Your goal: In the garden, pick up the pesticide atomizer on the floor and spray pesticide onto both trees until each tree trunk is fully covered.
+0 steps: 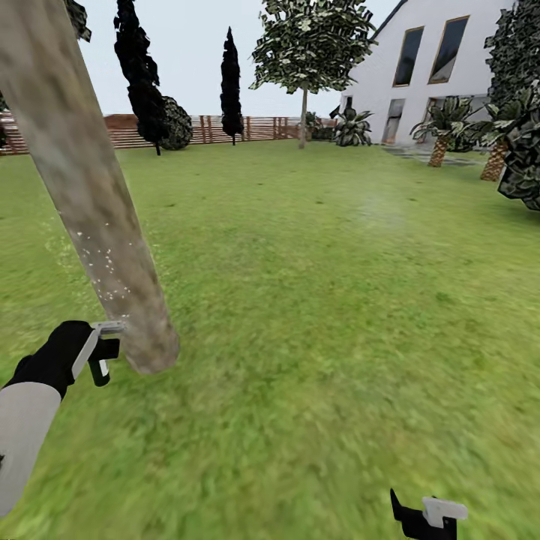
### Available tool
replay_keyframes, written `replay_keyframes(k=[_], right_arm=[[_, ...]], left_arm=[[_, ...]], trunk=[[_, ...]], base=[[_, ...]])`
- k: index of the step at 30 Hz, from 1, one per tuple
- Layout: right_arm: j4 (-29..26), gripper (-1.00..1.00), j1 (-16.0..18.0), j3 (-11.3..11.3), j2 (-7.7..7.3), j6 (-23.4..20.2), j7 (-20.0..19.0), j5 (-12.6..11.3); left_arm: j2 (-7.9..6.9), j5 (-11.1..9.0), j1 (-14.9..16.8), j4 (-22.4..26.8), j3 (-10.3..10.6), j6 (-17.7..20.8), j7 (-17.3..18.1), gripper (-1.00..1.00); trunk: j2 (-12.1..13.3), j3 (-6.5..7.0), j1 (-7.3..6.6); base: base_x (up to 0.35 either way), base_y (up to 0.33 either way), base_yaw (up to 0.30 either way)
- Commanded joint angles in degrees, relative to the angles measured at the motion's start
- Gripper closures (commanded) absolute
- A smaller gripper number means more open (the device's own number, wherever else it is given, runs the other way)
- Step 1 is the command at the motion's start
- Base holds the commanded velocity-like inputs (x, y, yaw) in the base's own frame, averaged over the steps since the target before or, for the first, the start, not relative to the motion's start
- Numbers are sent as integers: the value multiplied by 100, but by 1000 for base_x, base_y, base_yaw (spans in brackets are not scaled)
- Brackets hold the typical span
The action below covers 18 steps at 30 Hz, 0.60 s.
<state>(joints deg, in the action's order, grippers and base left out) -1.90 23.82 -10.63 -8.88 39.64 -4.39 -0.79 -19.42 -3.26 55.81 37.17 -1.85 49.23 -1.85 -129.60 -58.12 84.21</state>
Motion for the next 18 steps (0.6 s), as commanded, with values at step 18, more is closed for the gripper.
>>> replay_keyframes(k=[18], right_arm=[[0, -100, 0, 0, 0, 0, 1, 0]], left_arm=[[9, 18, 0, 88, 1, 5, -17, 100]], trunk=[[0, 0, 0]], base=[[107, -257, 178]])
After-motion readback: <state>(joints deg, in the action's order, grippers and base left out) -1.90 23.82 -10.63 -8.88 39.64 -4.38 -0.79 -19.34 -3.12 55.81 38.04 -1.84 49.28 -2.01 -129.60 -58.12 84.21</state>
